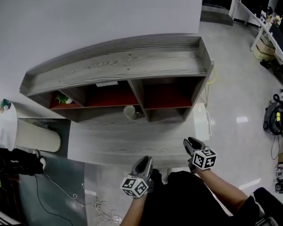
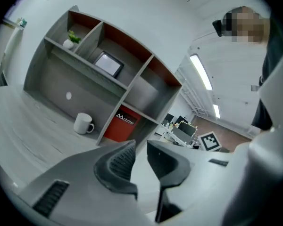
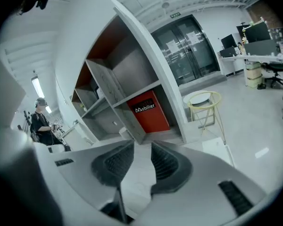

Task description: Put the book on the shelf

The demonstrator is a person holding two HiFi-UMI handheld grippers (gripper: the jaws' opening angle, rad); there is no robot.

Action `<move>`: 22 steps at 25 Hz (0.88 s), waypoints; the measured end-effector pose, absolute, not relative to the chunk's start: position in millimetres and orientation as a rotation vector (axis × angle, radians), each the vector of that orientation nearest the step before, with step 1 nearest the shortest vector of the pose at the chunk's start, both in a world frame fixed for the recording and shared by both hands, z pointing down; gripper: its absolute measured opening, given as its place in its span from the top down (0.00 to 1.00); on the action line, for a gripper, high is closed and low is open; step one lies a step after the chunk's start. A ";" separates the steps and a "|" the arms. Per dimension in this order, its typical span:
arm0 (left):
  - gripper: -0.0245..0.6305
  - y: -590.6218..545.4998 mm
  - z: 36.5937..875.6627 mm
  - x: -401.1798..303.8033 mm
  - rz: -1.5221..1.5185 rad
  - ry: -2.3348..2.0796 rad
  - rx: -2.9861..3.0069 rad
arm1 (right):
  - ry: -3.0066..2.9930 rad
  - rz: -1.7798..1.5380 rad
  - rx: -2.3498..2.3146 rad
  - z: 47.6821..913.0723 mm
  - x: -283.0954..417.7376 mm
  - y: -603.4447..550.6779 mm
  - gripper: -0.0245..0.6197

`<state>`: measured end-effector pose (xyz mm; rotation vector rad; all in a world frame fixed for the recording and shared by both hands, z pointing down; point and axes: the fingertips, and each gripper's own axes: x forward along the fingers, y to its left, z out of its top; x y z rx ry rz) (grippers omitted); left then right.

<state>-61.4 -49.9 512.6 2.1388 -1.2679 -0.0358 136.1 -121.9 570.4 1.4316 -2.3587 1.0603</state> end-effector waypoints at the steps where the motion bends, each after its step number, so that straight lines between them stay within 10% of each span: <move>1: 0.87 -51.0 503.9 -62.2 -0.030 -1.273 2.170 | -2.368 1.039 1.436 560.2 140.3 -116.1 0.80; 8: 0.93 -63.3 463.9 -77.4 -0.021 -1.352 2.210 | -2.454 0.858 1.447 499.1 165.0 -83.3 0.96; 22: 0.93 12.7 452.4 -49.7 0.098 -1.223 2.345 | -2.420 0.644 1.578 464.6 185.6 3.7 0.96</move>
